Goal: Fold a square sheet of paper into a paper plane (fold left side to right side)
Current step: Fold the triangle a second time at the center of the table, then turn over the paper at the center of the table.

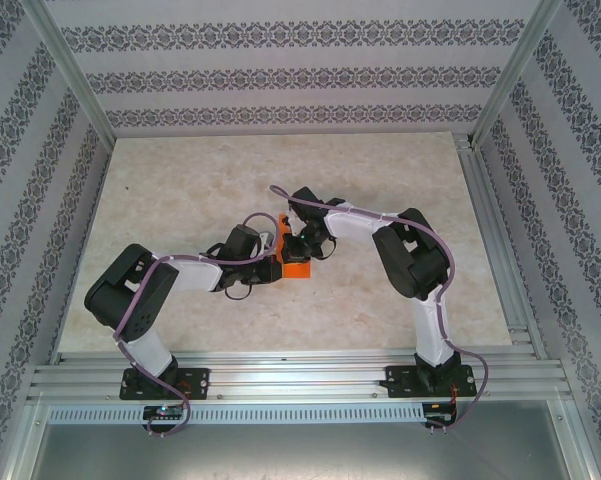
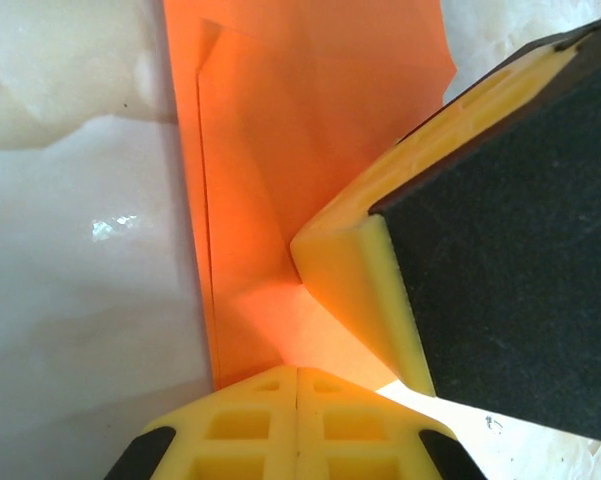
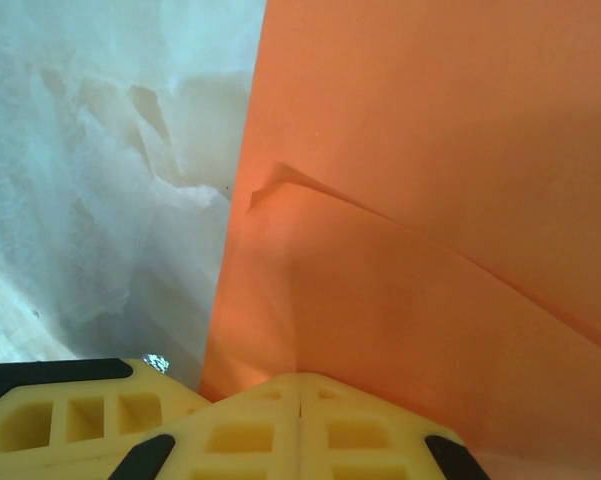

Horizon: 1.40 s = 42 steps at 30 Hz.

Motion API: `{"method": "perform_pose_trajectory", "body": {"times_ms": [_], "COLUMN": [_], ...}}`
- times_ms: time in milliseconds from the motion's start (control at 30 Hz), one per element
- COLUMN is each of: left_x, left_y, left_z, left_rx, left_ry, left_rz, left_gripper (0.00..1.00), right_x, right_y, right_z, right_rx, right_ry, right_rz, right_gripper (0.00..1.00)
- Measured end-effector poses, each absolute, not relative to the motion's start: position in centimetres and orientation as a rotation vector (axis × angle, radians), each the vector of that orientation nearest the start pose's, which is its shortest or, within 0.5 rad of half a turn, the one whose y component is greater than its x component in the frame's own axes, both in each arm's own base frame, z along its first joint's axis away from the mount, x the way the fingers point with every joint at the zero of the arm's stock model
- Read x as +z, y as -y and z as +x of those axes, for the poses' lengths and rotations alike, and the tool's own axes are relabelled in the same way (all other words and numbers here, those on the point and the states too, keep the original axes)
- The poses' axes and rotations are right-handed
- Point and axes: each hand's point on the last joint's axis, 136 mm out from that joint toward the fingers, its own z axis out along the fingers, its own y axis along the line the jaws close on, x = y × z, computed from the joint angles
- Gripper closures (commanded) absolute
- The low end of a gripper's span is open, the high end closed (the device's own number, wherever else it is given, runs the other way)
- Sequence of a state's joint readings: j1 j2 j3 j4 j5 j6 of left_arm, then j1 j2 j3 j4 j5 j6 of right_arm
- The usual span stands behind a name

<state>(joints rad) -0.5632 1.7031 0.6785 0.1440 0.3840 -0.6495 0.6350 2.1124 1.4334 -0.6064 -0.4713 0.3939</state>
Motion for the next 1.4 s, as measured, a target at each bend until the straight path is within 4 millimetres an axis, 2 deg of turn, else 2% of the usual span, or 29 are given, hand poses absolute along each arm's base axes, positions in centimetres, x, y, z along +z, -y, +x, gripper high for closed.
{"method": "perform_pose_trajectory", "body": {"times_ms": [300,633,867,967,1067,1133,1233,1300,1400], "left_x": [1.6,1.7,1.8,2.0,2.2,3.1,6.9,10.6,14.0], "left_y": [25.8,25.8,25.8,25.8,25.5,25.4,25.7,25.7,24.5], "left_z": [28.8,28.8,28.8,28.7,28.0,27.6,28.2,29.3,30.6], "left_rx": [-0.962,-0.966,-0.969,-0.975,-0.972,-0.976,-1.01,-1.037,-1.049], "left_ry": [-2.615,-2.607,-2.602,-2.603,-2.632,-2.641,-2.578,-2.487,-2.397], "left_rz": [0.073,0.075,0.076,0.069,0.062,0.065,0.097,0.109,0.091], "left_gripper": [1.0,1.0,0.97,0.92,0.85,0.78,0.63,0.54,0.45], "right_x": [1.5,1.5,1.6,2.5,5.0,7.0,9.2,9.5,8.2], "right_y": [-31.0,-27.1,-25.8,-25.0,-24.7,-24.6,-24.5,-24.5,-24.6], "right_z": [32.7,36.0,36.8,37.3,37.7,37.7,37.2,36.6,35.6], "right_rx": [0.814,0.762,0.729,0.694,0.692,0.703,0.723,0.732,0.735], "right_ry": [-2.957,-2.94,-2.934,-2.917,-2.861,-2.813,-2.757,-2.746,-2.767], "right_rz": [-0.52,-0.446,-0.433,-0.416,-0.408,-0.405,-0.392,-0.391,-0.381], "right_gripper": [0.94,0.94,0.93,0.88,0.84,0.8,0.74,0.69,0.64]}}
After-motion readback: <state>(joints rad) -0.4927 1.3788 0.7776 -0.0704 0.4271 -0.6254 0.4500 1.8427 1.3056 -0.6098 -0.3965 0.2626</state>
